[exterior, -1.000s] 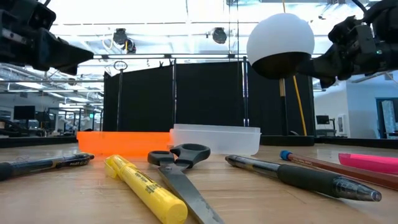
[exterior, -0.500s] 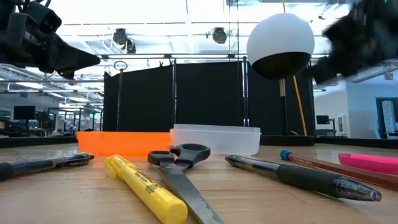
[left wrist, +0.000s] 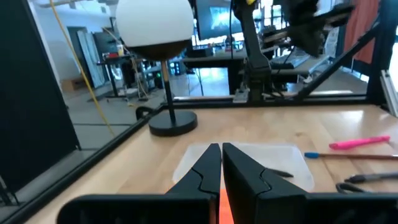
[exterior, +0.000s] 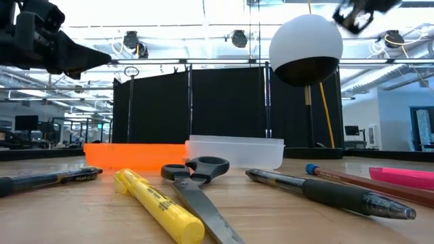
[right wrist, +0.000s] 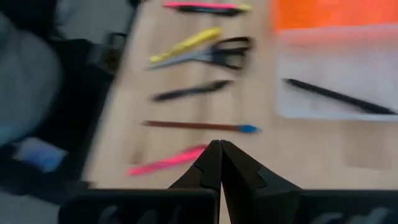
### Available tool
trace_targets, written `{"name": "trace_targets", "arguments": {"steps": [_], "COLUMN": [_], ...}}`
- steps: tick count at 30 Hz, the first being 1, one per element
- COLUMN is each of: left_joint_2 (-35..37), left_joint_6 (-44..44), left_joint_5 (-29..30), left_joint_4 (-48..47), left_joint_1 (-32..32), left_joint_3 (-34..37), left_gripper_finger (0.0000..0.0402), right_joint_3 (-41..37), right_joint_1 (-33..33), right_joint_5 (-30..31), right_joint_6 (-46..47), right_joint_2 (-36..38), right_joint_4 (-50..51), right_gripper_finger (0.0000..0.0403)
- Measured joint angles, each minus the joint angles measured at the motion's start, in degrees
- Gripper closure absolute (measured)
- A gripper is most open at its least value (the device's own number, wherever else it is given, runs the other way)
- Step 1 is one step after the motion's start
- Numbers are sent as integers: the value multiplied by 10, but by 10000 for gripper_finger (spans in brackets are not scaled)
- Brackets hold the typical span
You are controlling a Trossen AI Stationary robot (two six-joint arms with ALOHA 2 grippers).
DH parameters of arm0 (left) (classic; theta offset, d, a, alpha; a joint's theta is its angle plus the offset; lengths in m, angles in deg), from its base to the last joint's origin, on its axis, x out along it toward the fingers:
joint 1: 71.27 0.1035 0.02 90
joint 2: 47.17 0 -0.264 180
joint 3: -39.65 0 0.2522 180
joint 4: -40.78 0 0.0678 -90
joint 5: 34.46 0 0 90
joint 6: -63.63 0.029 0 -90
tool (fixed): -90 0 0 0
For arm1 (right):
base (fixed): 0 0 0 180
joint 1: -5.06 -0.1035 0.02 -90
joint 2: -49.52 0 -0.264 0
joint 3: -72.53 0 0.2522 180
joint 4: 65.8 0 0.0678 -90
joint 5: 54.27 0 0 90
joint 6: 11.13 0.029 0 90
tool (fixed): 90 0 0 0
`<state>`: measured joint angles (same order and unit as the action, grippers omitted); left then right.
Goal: Pick & place school supplies into a supply box
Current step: Put the pink pen into the supply box
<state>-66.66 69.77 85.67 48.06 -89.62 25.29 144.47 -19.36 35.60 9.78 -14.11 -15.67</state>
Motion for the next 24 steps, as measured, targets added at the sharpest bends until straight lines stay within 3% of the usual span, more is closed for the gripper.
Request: {"name": "trace_targets", "arguments": {"steps": [7, 12, 18, 24], "left_joint_2": [0, 0, 0, 0], "left_joint_6": [31, 25, 19, -13], "left_joint_5": [0, 0, -1, -1], "left_joint_4": [46, 57, 58, 64], "left_joint_1": [0, 0, 0, 0], "left_joint_3": [0, 0, 0, 0], "left_gripper_finger": [376, 376, 376, 376], "right_joint_3": [159, 175, 175, 175], "right_joint_1": [-95, -136, -161, -168], "right_joint_5": [-44, -91, -15, 59], "right_joint_6": [228, 414, 542, 527], "right_joint_2": [-142, -206, -260, -296], "right_joint_4": [163, 140, 138, 64], "right_gripper_finger": [403, 403, 403, 382]}}
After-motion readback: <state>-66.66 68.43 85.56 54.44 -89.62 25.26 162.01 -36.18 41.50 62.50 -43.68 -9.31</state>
